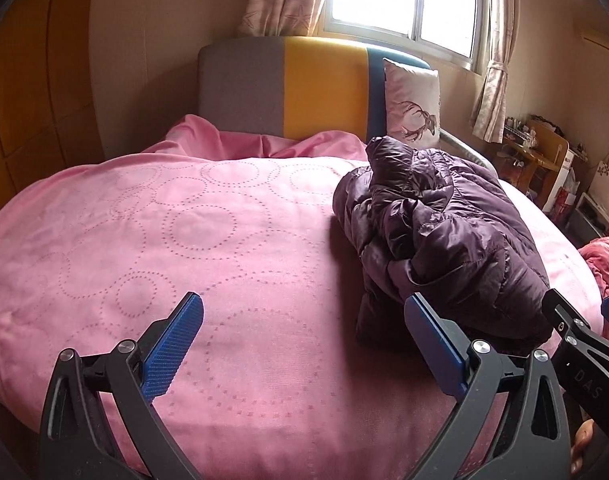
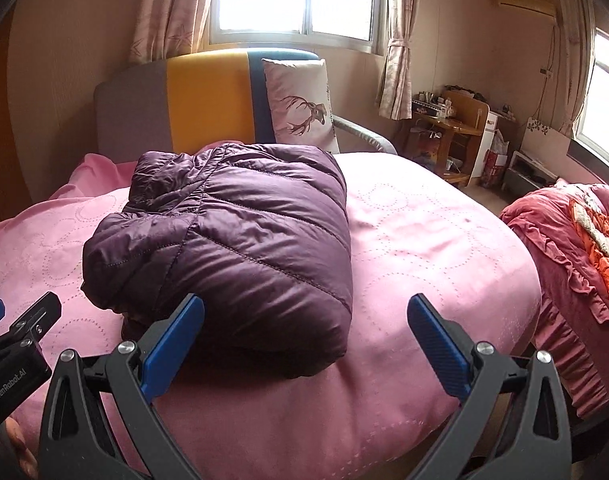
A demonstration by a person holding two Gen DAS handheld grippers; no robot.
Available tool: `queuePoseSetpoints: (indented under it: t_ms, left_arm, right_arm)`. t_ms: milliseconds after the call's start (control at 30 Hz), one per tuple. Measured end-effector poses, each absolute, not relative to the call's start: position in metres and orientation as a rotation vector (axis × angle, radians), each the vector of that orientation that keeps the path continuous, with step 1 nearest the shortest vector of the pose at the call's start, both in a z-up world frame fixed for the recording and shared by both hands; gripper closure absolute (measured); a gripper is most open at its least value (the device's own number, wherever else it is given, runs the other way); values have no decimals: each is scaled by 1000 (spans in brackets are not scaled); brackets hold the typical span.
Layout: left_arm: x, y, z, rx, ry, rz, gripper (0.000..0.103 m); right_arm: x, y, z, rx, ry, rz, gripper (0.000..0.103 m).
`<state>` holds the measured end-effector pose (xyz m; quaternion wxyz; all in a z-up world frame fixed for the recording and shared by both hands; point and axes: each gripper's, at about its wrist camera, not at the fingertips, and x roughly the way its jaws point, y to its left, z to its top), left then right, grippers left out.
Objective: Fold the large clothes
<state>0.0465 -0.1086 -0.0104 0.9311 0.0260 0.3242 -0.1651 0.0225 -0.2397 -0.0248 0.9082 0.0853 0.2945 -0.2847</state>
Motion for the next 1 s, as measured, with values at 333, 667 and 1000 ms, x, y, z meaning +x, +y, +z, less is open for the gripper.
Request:
queuePoseSetpoints:
  t_ms: [333, 667, 1000]
  left_arm:
    - [41, -97, -3, 25, 623, -317, 4]
    - [33, -92, -4, 20, 607, -314, 4]
    - [27, -103, -10, 43, 619, -336, 4]
  right_arm:
    - [19, -230, -14, 169, 596, -576, 2]
    - [12, -217, -15, 161, 584, -557, 2]
    - [10, -225, -19, 207, 578, -564, 2]
